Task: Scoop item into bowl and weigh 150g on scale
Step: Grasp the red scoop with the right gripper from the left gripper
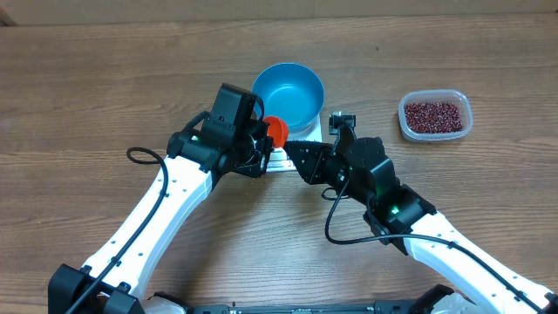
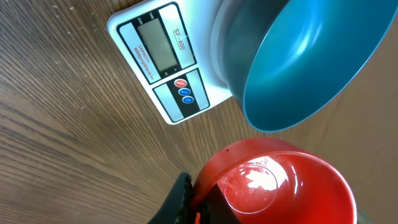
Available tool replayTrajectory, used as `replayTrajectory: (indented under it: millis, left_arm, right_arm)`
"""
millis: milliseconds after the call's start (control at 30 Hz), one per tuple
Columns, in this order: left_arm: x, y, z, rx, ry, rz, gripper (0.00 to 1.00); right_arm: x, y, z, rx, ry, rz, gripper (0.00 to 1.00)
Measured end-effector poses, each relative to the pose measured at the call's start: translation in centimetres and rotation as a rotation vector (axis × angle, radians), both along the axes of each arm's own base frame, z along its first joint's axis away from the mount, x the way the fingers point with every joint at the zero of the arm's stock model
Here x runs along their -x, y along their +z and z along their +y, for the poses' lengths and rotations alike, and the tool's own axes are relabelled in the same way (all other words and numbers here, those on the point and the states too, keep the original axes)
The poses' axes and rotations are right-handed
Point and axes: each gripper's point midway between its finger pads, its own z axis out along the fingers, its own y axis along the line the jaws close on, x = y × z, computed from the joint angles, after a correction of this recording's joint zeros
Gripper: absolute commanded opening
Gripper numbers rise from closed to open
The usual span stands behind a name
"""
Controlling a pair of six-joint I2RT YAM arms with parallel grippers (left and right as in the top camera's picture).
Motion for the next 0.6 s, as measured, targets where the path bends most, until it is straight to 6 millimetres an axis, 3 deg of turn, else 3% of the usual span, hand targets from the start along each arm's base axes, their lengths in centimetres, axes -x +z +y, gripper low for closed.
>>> replayTrajectory:
  millis: [200,367,467,500,600]
  left_arm:
    - [0.0,0.01,-0.01,0.004,0.008,0.004,0.04]
    - [0.0,0.01,-0.01,0.004,0.008,0.004,0.04]
    - [0.01,0.01,0.0,0.004,0.009,0.004,0.04]
    - [0.01,0.01,0.0,0.004,0.009,0.004,0.08]
    - [0.01,0.01,-0.03,0.008,0.013,0.007,0.34]
  right_arm:
    - [-0.09,0.0,-0.08,0.0,-0.008,0.001,0.18]
    - [-0.11,0.0,-0.1,-0.003,-0.011,0.004,0.04]
    - [-0.02,0.12,0.08,-0.013,-0.01,0.009,0.04]
    - [-0.02,0.1,0.07,-0.013,-0.011,0.01,0.04]
    - [-0.03,0.07,0.05,-0.015,-0.014,0.014,0.04]
